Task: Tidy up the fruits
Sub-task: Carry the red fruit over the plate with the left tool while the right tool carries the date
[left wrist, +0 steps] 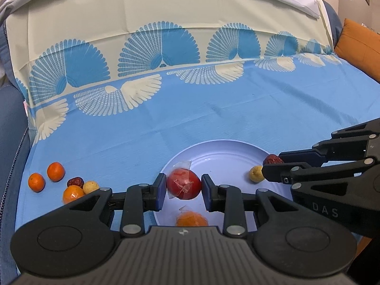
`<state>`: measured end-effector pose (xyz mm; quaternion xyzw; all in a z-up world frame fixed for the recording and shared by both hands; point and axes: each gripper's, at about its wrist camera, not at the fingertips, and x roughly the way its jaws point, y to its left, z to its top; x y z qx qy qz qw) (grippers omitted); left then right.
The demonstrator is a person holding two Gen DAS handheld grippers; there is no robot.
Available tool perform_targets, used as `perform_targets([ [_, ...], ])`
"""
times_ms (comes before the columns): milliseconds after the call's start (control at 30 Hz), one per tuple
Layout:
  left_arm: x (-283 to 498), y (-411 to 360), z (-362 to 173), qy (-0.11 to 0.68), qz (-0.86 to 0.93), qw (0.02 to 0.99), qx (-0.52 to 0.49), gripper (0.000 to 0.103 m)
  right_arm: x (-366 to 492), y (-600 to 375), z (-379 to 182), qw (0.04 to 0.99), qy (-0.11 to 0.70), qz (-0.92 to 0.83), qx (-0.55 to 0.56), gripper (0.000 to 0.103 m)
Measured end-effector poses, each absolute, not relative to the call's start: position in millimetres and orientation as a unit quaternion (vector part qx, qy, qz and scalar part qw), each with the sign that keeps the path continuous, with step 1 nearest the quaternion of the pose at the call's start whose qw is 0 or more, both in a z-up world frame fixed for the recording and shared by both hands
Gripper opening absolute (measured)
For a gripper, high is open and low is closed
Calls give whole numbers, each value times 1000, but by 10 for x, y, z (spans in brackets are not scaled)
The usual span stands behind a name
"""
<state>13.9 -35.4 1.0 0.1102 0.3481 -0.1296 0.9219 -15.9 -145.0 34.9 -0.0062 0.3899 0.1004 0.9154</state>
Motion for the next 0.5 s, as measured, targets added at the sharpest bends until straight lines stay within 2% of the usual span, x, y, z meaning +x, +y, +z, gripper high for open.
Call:
perform_targets([
  [500,141,-359,-11,352,-131,920,112,35,-145,-1459,329,914,394,100,-10,21],
])
